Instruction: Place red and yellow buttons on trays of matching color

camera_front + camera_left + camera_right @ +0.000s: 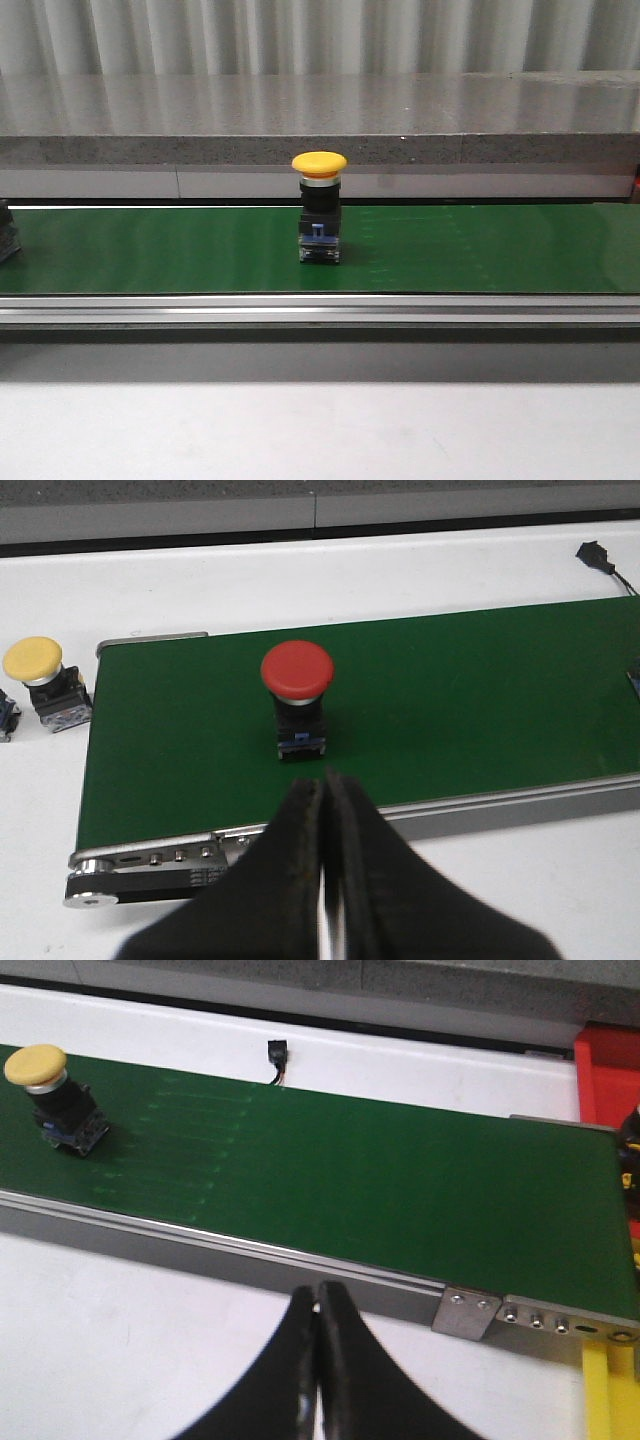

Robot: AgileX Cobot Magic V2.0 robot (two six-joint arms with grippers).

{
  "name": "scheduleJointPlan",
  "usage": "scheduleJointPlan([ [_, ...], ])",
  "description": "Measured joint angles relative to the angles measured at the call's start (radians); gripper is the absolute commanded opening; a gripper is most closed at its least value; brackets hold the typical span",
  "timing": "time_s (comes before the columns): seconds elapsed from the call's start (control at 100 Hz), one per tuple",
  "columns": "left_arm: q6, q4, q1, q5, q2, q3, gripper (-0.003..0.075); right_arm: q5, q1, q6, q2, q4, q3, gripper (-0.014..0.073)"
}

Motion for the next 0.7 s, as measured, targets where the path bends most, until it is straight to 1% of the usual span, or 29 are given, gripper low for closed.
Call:
scheduleJointPlan([
  [0.08, 0.000, 0.000, 0.000, 0.007, -0.032, 0.011, -0.0020, 0.000, 0.032, 0.000, 0.050, -0.002, -0.025, -0.0058],
  [0.19, 0.000, 0.000, 0.000, 0.007, -0.050, 0.015, -0.0020, -0.008, 0.113, 0.000, 0.144, -0.016, -0.088, -0.0050],
  [0.26, 0.000, 0.000, 0.000, 0.007, -0.050, 0.015, -0.0020, -0.008, 0.170, 0.002, 0.218, -0.026, -0.139, -0.0013],
  [0.33, 0.000, 0.000, 0.000, 0.009, -0.050, 0.015, -0.0020, -0.004, 0.215, 0.002, 0.303, -0.029, -0.198, 0.0075],
  [0.38, 0.000, 0.000, 0.000, 0.013, -0.050, 0.015, -0.0020, 0.009, 0.235, 0.002, 0.364, -0.029, -0.243, 0.0193],
  [0.4, 0.000, 0.000, 0.000, 0.013, -0.050, 0.015, -0.0020, 0.011, 0.239, 0.002, 0.392, -0.027, -0.263, 0.0227],
  [0.45, 0.000, -0.001, 0.000, 0.015, -0.050, 0.015, -0.0020, 0.028, 0.250, 0.002, 0.455, -0.017, -0.310, 0.0365],
  [0.47, 0.000, -0.001, 0.000, 0.015, -0.050, 0.015, -0.0020, 0.032, 0.253, 0.002, 0.482, -0.011, -0.331, 0.0398],
  [0.48, 0.000, -0.001, 0.000, 0.015, -0.050, 0.015, -0.0020, 0.036, 0.253, 0.002, 0.491, -0.009, -0.337, 0.0429],
  [0.52, 0.000, -0.002, 0.000, 0.015, -0.050, 0.015, -0.0020, 0.049, 0.255, 0.002, 0.546, 0.006, -0.377, 0.0511],
  [0.55, 0.000, -0.002, 0.000, 0.017, -0.050, 0.015, -0.0020, 0.059, 0.257, 0.002, 0.583, 0.016, -0.403, 0.0555],
  [0.59, 0.000, -0.002, 0.000, 0.018, -0.050, 0.015, -0.0020, 0.073, 0.257, 0.000, 0.634, 0.029, -0.442, 0.0599],
  [0.62, 0.000, -0.002, 0.000, 0.019, -0.050, 0.015, -0.0020, 0.089, 0.257, 0.000, 0.667, 0.039, -0.466, 0.0612],
  [0.7, 0.000, -0.002, 0.000, 0.019, -0.050, 0.015, -0.0020, 0.127, 0.259, 0.000, 0.756, 0.067, -0.539, 0.0614],
])
